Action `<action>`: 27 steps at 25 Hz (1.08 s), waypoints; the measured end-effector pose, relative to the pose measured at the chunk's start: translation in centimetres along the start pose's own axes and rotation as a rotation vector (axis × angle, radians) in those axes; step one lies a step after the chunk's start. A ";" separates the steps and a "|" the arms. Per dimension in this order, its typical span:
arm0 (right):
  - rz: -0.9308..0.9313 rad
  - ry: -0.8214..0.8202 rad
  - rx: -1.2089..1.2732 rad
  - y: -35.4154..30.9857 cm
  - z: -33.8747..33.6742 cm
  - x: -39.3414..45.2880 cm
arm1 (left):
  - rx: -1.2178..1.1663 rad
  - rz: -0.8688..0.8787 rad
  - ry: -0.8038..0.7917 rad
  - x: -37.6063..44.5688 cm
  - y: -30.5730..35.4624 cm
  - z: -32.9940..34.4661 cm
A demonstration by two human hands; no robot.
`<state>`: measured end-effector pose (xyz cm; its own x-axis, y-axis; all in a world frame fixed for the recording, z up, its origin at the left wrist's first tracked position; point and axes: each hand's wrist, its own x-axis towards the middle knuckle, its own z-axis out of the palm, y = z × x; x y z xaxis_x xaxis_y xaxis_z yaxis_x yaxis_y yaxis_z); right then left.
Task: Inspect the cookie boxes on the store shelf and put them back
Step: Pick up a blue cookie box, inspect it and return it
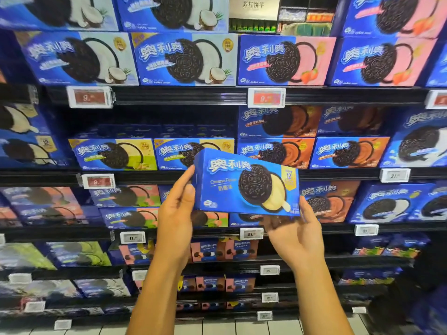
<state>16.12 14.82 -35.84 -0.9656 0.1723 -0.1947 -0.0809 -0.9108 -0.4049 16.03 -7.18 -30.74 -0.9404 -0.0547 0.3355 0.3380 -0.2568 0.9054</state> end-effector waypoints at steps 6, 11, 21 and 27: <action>-0.062 -0.123 -0.061 -0.4 1.6 -1.2 | -0.141 -0.113 0.032 2.0 -1.3 -2.1; -0.066 -0.266 -0.143 -0.4 2.0 -2.1 | -0.171 -0.166 -0.004 3.0 -2.2 -2.1; -0.545 -0.146 -0.728 1.4 6.0 -5.1 | 0.097 -0.208 -0.193 2.4 0.3 2.1; -0.667 -0.224 -0.867 2.8 6.3 -5.7 | 0.028 -0.177 -0.532 1.1 1.4 5.3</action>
<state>19.82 8.94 -30.27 -0.8231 0.3775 0.4242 -0.4843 -0.0765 -0.8715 15.69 -2.47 -27.67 -0.8372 0.4831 0.2563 0.1846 -0.1915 0.9640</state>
